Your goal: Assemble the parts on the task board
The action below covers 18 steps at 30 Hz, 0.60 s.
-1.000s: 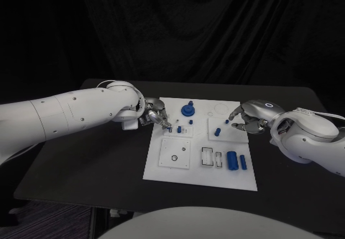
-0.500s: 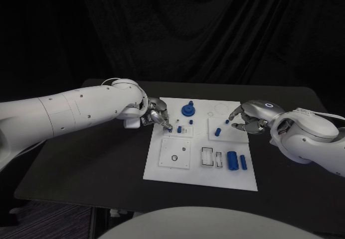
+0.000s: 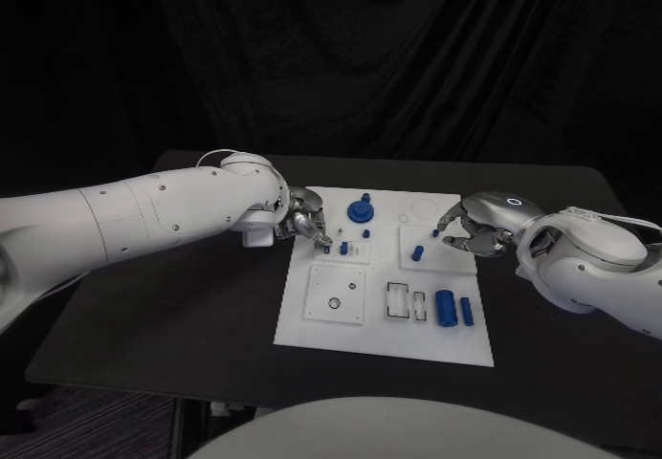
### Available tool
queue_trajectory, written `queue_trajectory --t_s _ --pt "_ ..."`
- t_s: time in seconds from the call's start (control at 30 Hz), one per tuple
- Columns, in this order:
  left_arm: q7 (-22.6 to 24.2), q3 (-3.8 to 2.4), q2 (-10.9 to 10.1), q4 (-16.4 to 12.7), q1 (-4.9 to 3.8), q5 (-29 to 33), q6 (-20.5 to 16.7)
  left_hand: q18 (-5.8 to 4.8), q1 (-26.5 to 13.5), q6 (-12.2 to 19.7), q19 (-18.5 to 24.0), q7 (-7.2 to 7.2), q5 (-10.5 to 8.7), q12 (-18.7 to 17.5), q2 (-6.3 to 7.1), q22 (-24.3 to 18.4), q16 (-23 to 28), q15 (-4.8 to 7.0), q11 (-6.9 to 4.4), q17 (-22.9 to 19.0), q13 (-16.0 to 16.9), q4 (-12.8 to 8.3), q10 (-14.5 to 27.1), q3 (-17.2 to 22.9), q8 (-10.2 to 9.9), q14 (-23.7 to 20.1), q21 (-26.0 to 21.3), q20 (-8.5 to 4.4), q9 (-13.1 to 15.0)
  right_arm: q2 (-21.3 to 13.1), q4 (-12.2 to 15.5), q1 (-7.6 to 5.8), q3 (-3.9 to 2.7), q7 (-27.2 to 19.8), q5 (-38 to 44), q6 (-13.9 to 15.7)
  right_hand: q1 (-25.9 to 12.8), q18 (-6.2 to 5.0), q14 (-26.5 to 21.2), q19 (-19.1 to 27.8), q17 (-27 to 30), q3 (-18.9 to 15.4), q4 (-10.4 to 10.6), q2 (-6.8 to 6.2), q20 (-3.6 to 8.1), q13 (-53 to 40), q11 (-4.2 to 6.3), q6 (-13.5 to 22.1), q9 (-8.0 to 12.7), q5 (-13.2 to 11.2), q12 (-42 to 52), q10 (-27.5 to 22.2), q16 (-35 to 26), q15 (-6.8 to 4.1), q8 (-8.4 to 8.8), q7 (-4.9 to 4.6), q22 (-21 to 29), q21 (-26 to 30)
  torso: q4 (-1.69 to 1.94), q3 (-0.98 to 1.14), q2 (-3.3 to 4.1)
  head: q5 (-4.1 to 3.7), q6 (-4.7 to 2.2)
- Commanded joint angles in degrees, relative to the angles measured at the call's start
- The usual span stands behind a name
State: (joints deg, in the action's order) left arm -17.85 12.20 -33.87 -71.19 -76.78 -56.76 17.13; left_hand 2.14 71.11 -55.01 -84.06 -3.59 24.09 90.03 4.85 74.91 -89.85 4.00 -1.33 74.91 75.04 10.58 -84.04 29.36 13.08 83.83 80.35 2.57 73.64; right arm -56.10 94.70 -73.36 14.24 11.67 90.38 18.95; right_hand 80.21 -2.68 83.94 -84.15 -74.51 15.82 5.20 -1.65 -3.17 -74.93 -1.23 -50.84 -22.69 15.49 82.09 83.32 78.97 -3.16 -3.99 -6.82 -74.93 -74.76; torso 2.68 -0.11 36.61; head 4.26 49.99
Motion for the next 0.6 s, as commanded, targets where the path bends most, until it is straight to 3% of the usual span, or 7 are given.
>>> queue_trajectory --t_s 0.03,0.6 --pt "-1.55 -0.05 0.37 -0.15 -0.04 -0.39 -0.95 0.14 -0.19 -0.96 -1.06 0.93 0.20 -0.03 -0.35 12.09 -0.15 0.09 -0.03 15.09 14.96 -1.51 -5.96 1.73 -0.04 6.17 0.12 -0.24 0.08 0.03 0.05 0.13 -0.03 0.76 0.12 0.13 -0.10 -0.76 2.78 -0.13 0.08 0.15 -0.09 -0.05 -0.25 -6.26 -0.06 -0.33 0.09 0.25 -0.36 -0.50 -0.35 0.36 0.07 0.01 -10.46 0.19 -0.04 -0.02 0.03 0.08 0.01" --pt "-5.12 -0.05 1.66 1.25 0.07 -0.41 1.85 0.20 -0.24 -1.17 -0.96 1.03 0.72 -0.03 -0.24 12.01 -0.15 0.11 -0.10 15.09 14.96 -1.67 -5.96 1.77 -0.05 6.17 -0.09 -0.25 0.10 -0.07 0.06 0.12 -0.03 0.83 0.12 -0.20 -0.15 -0.89 2.65 0.10 0.60 0.21 -0.08 -0.03 -0.26 -6.18 -0.11 -0.37 0.12 0.26 -0.44 -0.57 -0.74 0.40 0.08 -0.01 -10.27 0.83 0.06 0.02 -0.11 0.28 0.01"
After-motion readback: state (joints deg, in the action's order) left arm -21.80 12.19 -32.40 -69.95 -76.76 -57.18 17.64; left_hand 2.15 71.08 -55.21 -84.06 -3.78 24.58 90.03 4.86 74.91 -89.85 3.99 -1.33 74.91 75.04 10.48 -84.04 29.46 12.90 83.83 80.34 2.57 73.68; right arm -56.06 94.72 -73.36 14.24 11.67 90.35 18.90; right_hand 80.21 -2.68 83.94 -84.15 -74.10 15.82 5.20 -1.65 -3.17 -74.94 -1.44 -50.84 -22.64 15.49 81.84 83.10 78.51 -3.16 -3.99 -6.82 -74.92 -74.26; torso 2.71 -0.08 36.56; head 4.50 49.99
